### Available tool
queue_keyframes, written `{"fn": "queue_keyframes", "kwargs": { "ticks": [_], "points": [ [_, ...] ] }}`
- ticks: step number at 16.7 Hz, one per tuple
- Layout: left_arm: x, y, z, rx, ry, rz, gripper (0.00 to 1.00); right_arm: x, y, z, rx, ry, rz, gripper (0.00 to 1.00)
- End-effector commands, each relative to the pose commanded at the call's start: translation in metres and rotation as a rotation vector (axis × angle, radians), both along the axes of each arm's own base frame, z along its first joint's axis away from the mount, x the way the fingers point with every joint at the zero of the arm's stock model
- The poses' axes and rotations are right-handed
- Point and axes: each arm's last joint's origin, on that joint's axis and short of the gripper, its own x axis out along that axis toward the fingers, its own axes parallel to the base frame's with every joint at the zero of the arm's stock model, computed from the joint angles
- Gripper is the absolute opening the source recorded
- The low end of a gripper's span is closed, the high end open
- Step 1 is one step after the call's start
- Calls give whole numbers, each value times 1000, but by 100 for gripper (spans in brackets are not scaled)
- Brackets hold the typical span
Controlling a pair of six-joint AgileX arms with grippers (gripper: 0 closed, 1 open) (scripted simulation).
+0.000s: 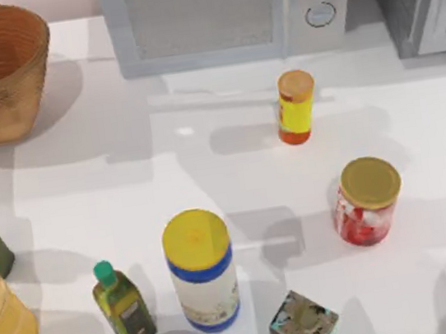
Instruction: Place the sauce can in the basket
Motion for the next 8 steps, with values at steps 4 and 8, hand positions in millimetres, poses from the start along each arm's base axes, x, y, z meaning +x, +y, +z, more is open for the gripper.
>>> {"fn": "queue_keyframes", "kwargs": {
  "ticks": [4,8],
  "points": [
    [23,1,-24,-2,5,2,0,0,0,0,0,0,0,100],
    [42,2,-46,-2,-2,5,0,0,0,0,0,0,0,100]
  ]
}}
